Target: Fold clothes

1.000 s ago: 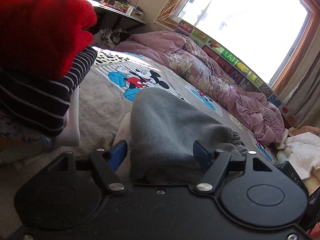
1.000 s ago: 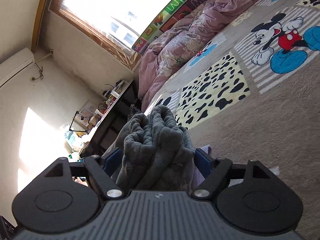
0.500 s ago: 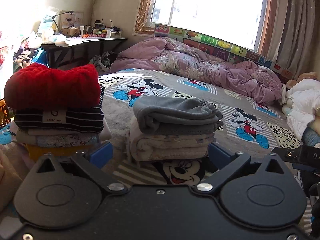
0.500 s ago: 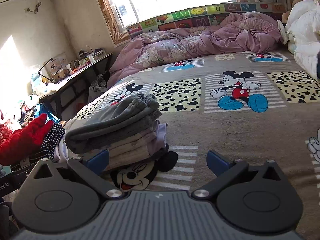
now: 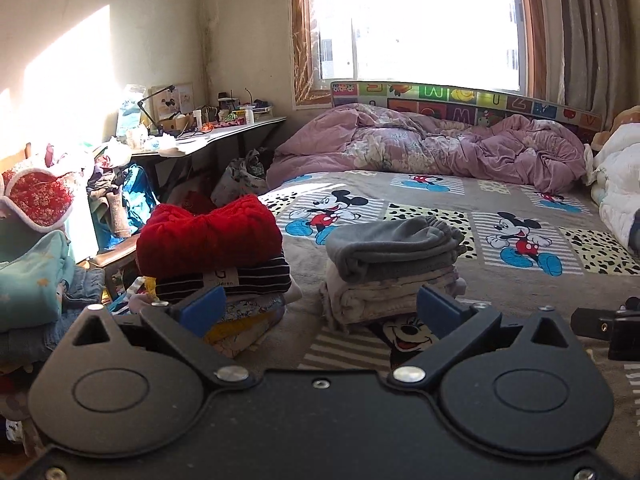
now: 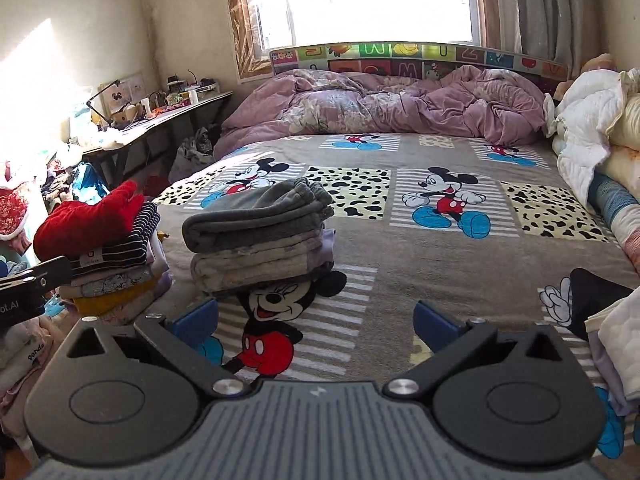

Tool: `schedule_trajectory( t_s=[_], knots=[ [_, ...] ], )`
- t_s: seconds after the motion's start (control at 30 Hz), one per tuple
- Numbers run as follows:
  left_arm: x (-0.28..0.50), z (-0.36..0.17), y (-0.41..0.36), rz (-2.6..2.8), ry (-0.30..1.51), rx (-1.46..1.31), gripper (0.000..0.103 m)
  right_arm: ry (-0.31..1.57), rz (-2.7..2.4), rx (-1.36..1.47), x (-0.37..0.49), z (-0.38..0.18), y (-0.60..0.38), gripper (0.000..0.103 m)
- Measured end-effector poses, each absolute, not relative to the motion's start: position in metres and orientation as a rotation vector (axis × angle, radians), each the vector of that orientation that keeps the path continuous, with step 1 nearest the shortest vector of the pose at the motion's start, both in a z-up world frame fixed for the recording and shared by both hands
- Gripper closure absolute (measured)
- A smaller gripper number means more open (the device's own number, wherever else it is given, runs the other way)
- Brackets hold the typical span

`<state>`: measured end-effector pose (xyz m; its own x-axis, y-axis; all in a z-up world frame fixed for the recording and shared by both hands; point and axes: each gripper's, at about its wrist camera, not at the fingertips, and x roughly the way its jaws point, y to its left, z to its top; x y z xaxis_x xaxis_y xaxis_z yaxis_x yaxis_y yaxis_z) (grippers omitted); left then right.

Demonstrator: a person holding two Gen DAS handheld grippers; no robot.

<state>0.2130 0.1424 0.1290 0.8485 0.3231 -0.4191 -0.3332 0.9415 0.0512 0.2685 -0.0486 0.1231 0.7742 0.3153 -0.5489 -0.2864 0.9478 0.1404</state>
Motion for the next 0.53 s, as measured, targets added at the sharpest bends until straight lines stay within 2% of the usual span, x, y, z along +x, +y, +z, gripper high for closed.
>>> schedule_trajectory(
  t_s=[0.53],
  knots=[
    [0.205,0.137,0.148,0.301,0.432,-0.052,0.000,0.580,0.311,0.011,0.243,0.141,-0.026,0.000]
  ],
)
